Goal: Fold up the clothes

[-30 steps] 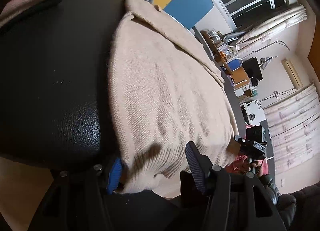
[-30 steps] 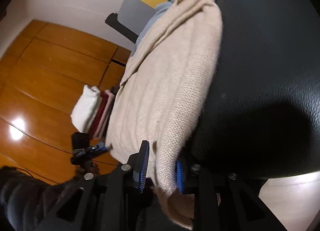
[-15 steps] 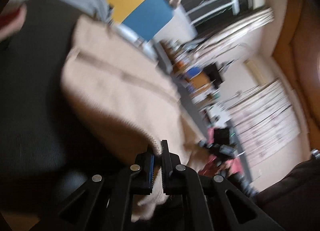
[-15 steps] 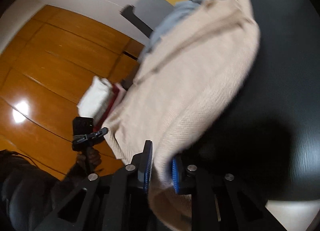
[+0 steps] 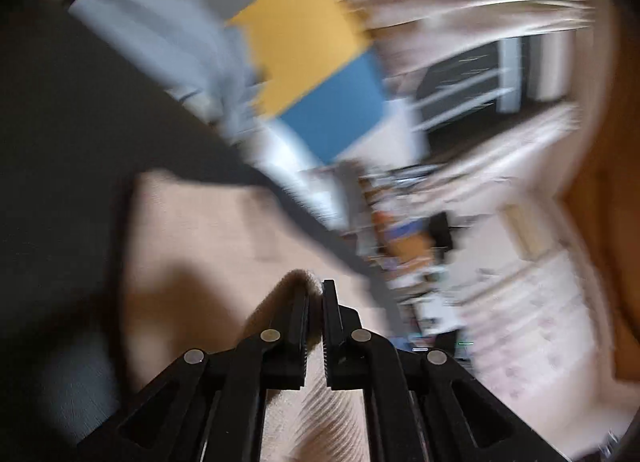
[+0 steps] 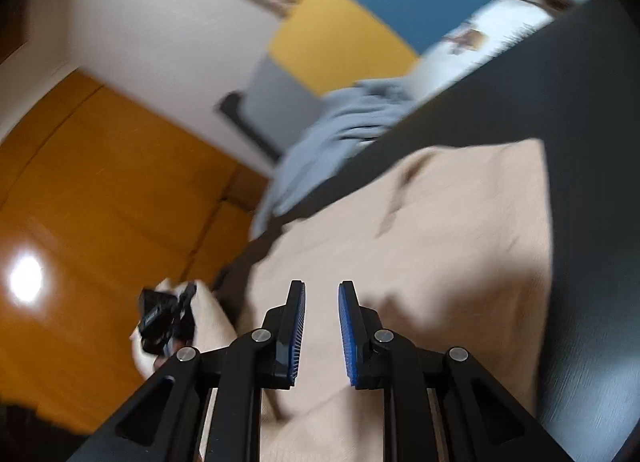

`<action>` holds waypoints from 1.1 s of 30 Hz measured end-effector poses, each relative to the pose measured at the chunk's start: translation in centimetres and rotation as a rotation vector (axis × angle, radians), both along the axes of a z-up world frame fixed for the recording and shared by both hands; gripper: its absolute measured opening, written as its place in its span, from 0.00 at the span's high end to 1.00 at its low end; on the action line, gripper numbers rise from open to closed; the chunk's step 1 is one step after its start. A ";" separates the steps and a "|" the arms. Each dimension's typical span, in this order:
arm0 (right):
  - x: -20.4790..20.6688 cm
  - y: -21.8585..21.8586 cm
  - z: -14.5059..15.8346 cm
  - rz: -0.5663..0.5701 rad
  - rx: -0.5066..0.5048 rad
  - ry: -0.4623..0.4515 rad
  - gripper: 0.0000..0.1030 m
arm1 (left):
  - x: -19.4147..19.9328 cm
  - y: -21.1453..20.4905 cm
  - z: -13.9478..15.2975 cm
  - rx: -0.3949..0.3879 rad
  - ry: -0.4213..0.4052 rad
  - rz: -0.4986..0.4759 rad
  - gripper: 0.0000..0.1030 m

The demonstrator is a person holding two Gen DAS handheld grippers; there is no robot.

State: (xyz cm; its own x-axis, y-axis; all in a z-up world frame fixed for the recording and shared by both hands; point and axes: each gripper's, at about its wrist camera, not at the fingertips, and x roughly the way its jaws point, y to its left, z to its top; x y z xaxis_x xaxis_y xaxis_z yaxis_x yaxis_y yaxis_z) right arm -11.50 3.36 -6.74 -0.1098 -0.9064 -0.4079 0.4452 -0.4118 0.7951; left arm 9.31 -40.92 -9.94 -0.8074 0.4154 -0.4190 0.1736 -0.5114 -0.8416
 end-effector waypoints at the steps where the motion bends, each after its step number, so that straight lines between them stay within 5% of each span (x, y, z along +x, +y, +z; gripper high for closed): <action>1: -0.7 -0.4 -0.7 -0.008 0.018 -0.021 0.81 | -0.9 -0.2 -1.7 0.004 -0.059 -0.001 0.97; 6: -0.6 -0.6 -1.4 0.001 -0.002 -0.041 0.79 | -0.1 -0.9 -2.6 0.011 -0.041 0.005 0.95; 8: 1.5 0.6 -0.4 0.035 -0.041 -0.037 0.65 | 0.3 -1.1 -2.7 -0.005 -0.040 -0.004 0.95; 10: 3.6 1.8 0.2 0.063 -0.056 -0.044 0.36 | 0.4 -1.1 -2.7 -0.007 -0.040 -0.007 0.95; 12: 5.9 2.9 0.4 0.087 -0.045 -0.053 0.27 | 0.3 -1.1 -2.6 -0.019 -0.043 -0.005 0.95; 18: 9.7 3.3 -2.0 0.164 -0.006 -0.113 0.27 | 0.0 -0.2 -2.3 -0.040 -0.064 0.002 0.95; 23: 10.0 -0.5 -2.2 0.298 -0.005 -0.084 0.31 | 1.2 1.2 -0.9 -0.128 -0.079 -0.034 0.96; 25: 11.1 -2.2 -2.3 0.372 0.039 -0.056 0.63 | 1.8 1.8 -0.3 -0.166 -0.084 -0.050 0.96; 27: 12.1 -3.6 -3.0 0.412 0.064 -0.060 0.80 | 2.4 2.4 0.3 -0.204 -0.089 -0.065 0.96; 30: 13.4 -3.9 -3.3 0.404 0.018 -0.083 0.84 | 4.3 3.1 1.2 -0.190 -0.055 -0.094 0.96; 33: 13.8 -4.1 -1.3 0.387 -0.131 -0.060 0.85 | 5.5 3.6 2.4 -0.147 0.006 -0.134 0.97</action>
State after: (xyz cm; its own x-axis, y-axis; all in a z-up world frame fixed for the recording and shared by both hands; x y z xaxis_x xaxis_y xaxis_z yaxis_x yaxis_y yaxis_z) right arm 2.30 -0.77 -8.04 0.2702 -0.9206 -0.2820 0.4984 -0.1169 0.8590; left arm 14.86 -37.30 -7.51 -0.7516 0.4539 -0.4786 0.0911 -0.6471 -0.7569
